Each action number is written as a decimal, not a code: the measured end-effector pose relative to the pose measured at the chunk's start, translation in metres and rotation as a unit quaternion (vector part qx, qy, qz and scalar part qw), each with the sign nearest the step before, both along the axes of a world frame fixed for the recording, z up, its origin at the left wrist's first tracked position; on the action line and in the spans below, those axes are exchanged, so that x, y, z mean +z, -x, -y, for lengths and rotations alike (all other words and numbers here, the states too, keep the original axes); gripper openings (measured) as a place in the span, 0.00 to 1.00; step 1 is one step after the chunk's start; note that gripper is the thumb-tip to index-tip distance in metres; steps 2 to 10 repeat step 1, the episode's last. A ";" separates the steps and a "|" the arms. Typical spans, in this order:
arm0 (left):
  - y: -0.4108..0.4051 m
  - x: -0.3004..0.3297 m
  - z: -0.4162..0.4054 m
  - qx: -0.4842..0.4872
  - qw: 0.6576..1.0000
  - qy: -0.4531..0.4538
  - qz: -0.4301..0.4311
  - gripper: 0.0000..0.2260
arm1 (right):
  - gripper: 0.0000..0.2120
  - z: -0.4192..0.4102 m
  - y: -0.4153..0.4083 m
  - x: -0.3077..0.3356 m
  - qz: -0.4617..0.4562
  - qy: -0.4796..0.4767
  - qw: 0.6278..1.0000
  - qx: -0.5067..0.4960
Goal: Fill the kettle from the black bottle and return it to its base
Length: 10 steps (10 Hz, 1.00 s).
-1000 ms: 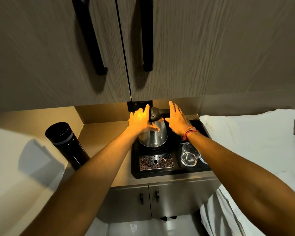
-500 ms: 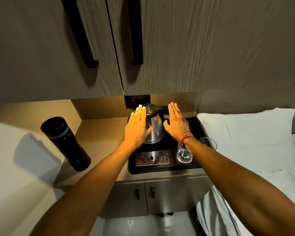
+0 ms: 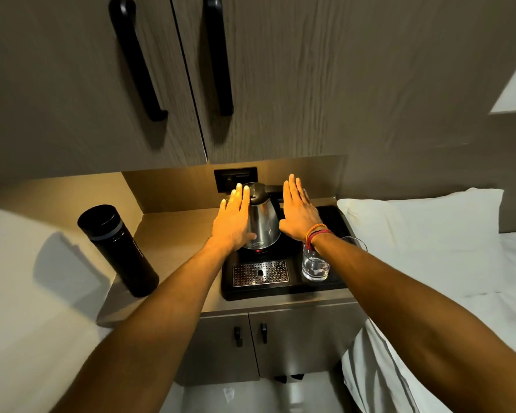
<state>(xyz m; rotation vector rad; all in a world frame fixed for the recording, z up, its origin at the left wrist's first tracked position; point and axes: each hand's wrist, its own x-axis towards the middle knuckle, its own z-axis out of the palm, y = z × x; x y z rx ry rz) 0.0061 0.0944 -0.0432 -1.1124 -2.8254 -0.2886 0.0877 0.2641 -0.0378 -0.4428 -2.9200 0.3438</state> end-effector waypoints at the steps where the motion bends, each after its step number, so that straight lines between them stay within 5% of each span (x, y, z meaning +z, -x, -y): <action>1: -0.011 0.017 0.009 -0.033 0.998 -0.017 -0.052 0.53 | 0.43 0.008 -0.021 0.010 -0.052 -0.056 0.996 0.039; 10: -0.011 0.017 0.009 -0.033 0.998 -0.017 -0.052 0.53 | 0.43 0.008 -0.021 0.010 -0.052 -0.056 0.996 0.039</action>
